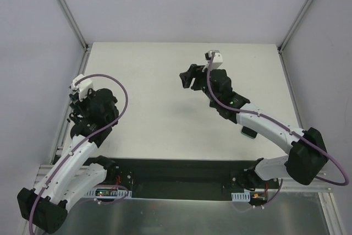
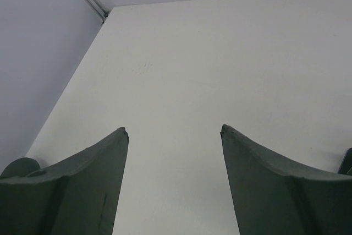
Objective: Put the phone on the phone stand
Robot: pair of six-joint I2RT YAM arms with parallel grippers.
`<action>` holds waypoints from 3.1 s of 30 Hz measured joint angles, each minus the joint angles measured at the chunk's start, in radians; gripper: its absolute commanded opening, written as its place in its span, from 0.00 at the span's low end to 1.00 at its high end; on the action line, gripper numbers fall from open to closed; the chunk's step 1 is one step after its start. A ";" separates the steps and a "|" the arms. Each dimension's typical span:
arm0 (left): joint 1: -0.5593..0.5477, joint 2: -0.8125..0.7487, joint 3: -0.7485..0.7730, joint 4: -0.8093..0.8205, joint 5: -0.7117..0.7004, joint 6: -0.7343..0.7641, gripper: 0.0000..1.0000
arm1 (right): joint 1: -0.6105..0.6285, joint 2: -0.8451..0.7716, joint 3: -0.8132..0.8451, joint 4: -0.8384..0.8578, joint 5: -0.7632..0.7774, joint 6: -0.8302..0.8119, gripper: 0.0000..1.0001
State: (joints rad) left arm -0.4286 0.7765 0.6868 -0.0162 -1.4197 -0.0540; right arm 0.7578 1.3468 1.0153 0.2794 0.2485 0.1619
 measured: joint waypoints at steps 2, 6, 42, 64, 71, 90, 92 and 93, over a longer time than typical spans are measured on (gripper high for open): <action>0.042 -0.020 -0.015 0.041 -0.007 0.036 0.00 | -0.002 0.009 0.000 0.000 -0.008 0.007 0.71; 0.149 -0.056 -0.041 0.098 -0.018 0.067 0.00 | -0.007 0.021 0.000 0.000 -0.023 0.015 0.70; 0.208 -0.026 -0.214 0.585 -0.057 0.281 0.78 | -0.057 0.050 -0.015 0.005 -0.086 0.068 0.71; 0.070 0.034 -0.071 0.853 -0.073 0.736 0.99 | -0.080 0.053 -0.015 0.005 -0.106 0.071 0.71; -0.151 0.173 0.183 0.755 -0.057 0.825 0.99 | -0.103 0.073 0.012 -0.051 -0.133 0.050 0.72; -0.283 0.613 0.657 -0.266 1.616 0.229 0.99 | -0.335 0.267 0.234 -0.518 0.187 0.109 1.00; -0.283 0.608 0.625 -0.275 1.647 0.229 0.99 | -0.350 0.322 0.258 -0.556 0.217 0.117 0.99; -0.283 0.599 0.610 -0.273 1.650 0.229 0.99 | -0.350 0.340 0.264 -0.565 0.224 0.119 0.99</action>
State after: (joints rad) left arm -0.7116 1.3758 1.2972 -0.2890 0.2298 0.1745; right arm 0.4076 1.6871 1.2797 -0.2855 0.4721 0.2810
